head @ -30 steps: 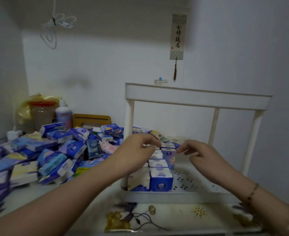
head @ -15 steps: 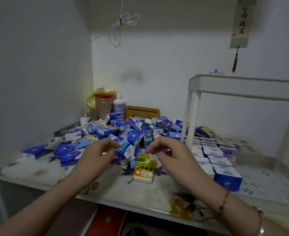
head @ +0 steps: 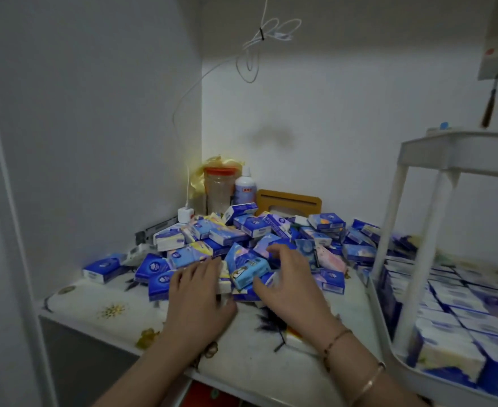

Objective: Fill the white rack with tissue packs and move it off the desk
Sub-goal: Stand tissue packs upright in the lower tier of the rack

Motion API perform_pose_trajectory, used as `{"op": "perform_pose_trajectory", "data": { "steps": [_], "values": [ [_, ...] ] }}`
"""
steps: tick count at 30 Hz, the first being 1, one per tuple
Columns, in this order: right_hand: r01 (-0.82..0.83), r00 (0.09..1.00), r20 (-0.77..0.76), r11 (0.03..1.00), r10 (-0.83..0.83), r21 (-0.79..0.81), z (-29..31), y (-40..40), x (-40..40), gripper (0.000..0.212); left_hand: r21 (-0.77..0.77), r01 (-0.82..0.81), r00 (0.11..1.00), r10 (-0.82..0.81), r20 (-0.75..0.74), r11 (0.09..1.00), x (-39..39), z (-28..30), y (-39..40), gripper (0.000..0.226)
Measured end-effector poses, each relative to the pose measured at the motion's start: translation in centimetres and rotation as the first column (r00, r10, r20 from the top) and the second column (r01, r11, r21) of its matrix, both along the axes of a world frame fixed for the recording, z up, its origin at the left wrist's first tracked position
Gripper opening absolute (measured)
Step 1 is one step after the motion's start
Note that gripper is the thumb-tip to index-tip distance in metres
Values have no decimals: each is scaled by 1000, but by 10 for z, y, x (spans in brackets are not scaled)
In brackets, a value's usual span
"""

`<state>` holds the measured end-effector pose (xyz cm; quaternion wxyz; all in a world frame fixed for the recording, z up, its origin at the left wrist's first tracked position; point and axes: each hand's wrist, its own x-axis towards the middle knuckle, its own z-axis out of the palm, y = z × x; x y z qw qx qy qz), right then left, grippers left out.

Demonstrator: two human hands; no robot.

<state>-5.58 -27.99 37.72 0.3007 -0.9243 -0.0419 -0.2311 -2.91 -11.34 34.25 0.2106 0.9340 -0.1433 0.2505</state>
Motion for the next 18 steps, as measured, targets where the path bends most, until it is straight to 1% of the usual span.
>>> {"op": "perform_pose_trajectory", "data": {
  "steps": [2, 4, 5, 7, 9, 12, 14, 16, 18],
  "values": [
    [27, 999, 21, 996, -25, -85, -3, 1, -1, 74, 50, -38, 999, 39, -6, 998, 4, -1, -1, 77],
    [36, 999, -16, 984, -39, -175, -3, 0, -3, 88, 97, -91, 996, 92, -6, 991, 7, 0, -2, 77],
    [39, 998, -48, 974, -51, -225, -3, -2, -4, 90, 113, -107, 994, 107, 1, 988, 9, 0, -3, 76],
    [34, 995, -80, 961, -58, -273, -5, -6, -5, 85, 132, -117, 993, 114, 27, 984, 11, -1, -3, 71],
    [38, 995, -76, 964, -60, -263, -7, -11, -5, 78, 110, -101, 993, 94, 70, 989, 12, -3, -2, 63],
    [46, 992, -97, 956, -77, -290, -11, -14, -3, 77, 92, -81, 994, 74, 83, 992, 11, -5, 0, 59],
    [45, 989, -117, 942, -89, -334, -13, -15, -1, 69, 106, -67, 994, 57, 92, 992, 10, -6, 0, 55],
    [33, 988, -132, 941, -81, -337, -14, -17, 0, 60, 56, -45, 995, 39, 95, 997, 8, -4, -1, 46],
    [15, 987, -146, 947, -65, -321, -13, -19, 1, 59, -21, -7, 995, 9, 103, 1000, 4, -2, -2, 42]
  ]
}}
